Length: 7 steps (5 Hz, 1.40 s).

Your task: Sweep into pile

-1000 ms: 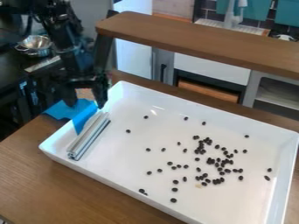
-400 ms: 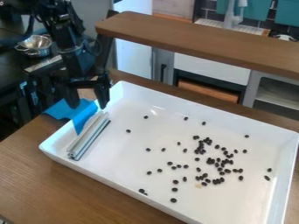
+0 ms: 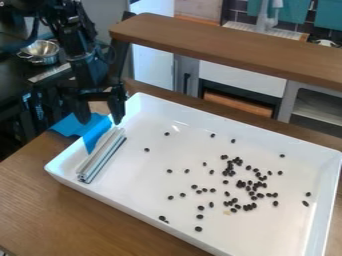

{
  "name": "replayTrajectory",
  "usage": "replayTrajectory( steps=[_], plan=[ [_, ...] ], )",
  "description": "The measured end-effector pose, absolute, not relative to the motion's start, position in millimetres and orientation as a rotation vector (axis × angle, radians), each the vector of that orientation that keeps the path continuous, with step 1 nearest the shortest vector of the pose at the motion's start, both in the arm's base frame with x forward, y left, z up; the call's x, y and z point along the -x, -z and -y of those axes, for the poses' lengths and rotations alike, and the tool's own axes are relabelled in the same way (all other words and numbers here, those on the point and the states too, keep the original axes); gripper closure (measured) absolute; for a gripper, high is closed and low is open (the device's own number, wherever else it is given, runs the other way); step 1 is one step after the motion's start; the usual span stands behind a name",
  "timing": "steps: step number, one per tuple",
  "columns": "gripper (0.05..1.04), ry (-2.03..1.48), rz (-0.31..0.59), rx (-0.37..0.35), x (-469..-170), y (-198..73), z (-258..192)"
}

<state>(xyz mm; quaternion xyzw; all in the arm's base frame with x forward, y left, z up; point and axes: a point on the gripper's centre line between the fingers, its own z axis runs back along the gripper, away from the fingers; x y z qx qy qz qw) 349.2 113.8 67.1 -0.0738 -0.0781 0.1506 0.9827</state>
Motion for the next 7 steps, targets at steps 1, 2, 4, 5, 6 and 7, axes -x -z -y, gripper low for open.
replayTrajectory(
  steps=[1, 2, 4, 5, 6, 7],
  plan=[
    [0.083, -0.303, 0.16, 0.148, -349.4, -67.7, -114.0],
    [0.083, -0.302, 0.158, 0.147, -349.0, -67.3, -114.0],
    [0.083, -0.303, 0.157, 0.147, -348.9, -66.7, -114.0],
    [0.083, -0.303, 0.159, 0.148, -349.2, -67.7, -113.8],
    [0.083, -0.305, 0.159, 0.145, -349.2, -67.6, -114.3],
    [0.083, -0.324, 0.123, 0.105, -350.0, -49.2, -114.0]
  ],
)
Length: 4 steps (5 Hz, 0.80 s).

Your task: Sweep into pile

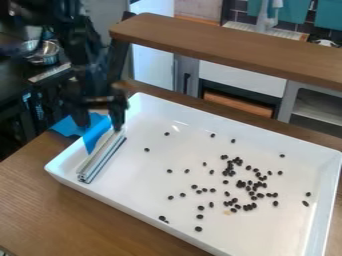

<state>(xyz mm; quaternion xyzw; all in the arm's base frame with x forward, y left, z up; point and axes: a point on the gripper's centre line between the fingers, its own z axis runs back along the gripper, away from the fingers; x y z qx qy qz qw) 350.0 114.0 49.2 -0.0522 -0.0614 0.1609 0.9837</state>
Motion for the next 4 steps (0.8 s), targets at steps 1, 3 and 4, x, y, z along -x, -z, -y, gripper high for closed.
replayTrajectory(
  steps=[1, 3, 4],
  plan=[
    [0.083, -0.324, 0.139, 0.056, -355.7, -46.4, -107.0],
    [0.083, -0.366, 0.136, -0.036, -357.9, -21.7, -110.7],
    [0.083, -0.362, 0.134, -0.068, -357.6, -18.6, -114.2]
  ],
)
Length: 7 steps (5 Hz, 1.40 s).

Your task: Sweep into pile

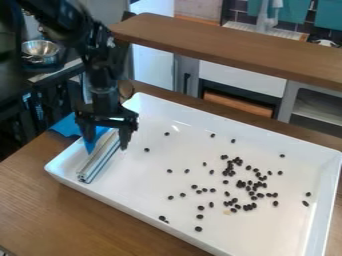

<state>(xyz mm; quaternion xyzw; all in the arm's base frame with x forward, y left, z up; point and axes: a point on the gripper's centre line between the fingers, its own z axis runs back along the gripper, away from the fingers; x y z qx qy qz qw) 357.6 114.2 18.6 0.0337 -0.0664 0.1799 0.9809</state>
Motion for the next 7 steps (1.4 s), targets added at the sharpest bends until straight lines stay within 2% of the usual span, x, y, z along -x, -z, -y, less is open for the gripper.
replayTrajectory(
  steps=[2, 3, 5, 6, 7],
  plan=[
    [0.083, -0.31, 0.095, -0.07, -344.1, -7.1, -111.4],
    [0.126, -0.302, 0.098, -0.083, -342.1, -4.3, -112.8],
    [0.698, -0.302, 0.062, -0.06, -336.5, -2.1, -106.1],
    [0.745, -0.309, 0.04, -0.056, -335.4, -1.9, -96.8],
    [0.745, -0.306, 0.02, -0.054, -337.1, -2.1, -76.6]
  ],
)
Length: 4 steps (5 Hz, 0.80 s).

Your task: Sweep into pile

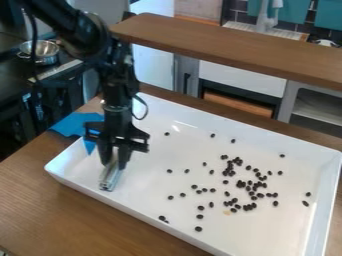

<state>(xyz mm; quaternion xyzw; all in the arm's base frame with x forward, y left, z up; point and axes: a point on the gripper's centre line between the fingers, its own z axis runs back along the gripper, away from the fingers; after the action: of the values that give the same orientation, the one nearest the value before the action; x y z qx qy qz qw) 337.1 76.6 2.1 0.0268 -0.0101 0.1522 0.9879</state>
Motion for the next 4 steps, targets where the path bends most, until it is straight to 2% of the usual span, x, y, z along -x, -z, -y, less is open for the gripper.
replayTrajectory(
  steps=[2, 4],
  plan=[
    [0.745, -0.289, 0.032, -0.053, -343.3, -0.4, -41.4],
    [0.745, -0.345, -0.001, -0.028, -354.4, 2.5, -19.1]
  ],
)
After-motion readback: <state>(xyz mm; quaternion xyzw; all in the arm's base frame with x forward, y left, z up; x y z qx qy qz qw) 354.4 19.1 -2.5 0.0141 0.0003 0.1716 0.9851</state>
